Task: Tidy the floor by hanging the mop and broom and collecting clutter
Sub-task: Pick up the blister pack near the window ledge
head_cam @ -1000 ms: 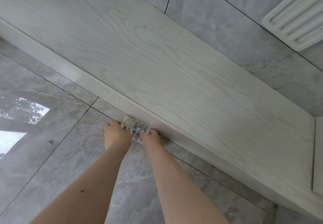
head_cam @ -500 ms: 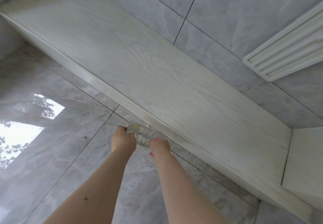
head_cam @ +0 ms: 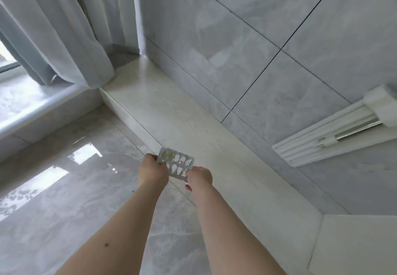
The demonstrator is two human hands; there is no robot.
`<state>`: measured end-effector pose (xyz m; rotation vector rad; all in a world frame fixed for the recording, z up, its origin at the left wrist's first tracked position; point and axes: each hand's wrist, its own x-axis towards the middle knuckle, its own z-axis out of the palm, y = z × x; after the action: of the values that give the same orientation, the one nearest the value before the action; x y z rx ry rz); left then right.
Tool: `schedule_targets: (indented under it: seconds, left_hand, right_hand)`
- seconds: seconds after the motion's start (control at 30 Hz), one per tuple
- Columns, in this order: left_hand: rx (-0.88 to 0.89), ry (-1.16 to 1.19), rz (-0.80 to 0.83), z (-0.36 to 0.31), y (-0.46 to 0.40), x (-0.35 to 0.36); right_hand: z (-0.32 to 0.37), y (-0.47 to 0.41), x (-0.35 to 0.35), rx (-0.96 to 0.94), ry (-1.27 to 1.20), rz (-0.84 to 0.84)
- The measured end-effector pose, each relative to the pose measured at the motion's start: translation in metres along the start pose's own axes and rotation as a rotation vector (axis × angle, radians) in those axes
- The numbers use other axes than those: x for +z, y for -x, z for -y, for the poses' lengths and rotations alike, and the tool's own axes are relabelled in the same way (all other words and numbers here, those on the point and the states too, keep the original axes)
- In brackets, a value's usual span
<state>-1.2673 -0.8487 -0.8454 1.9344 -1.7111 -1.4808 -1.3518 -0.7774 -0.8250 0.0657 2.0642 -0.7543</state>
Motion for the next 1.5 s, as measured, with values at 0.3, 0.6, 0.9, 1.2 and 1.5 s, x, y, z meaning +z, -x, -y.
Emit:
schedule_targets:
  seconds: [0.3, 0.6, 0.9, 1.2, 1.5]
  left_hand:
    - [0.003, 0.188, -0.164, -0.055, 0.066, -0.090]
    - [-0.022, 0.432, -0.404, -0.091, 0.155, -0.221]
    - [-0.091, 0.532, -0.738, -0.059, 0.265, -0.401]
    - [-0.229, 0.596, -1.096, 0.067, 0.416, -0.553]
    - [-0.350, 0.744, -1.379, 0.214, 0.621, -0.642]
  right_hand:
    - [0.075, 0.096, -0.004, -0.227, 0.218, -0.059]
    - [0.148, 0.243, 0.016, -0.465, 0.283, 0.098]
    - [0.162, 0.440, 0.100, -0.637, 0.328, 0.373]
    - [0.068, 0.638, 0.211, -0.897, 0.541, 0.687]
    - [-0.102, 0.832, 0.264, -0.995, 0.723, 0.963]
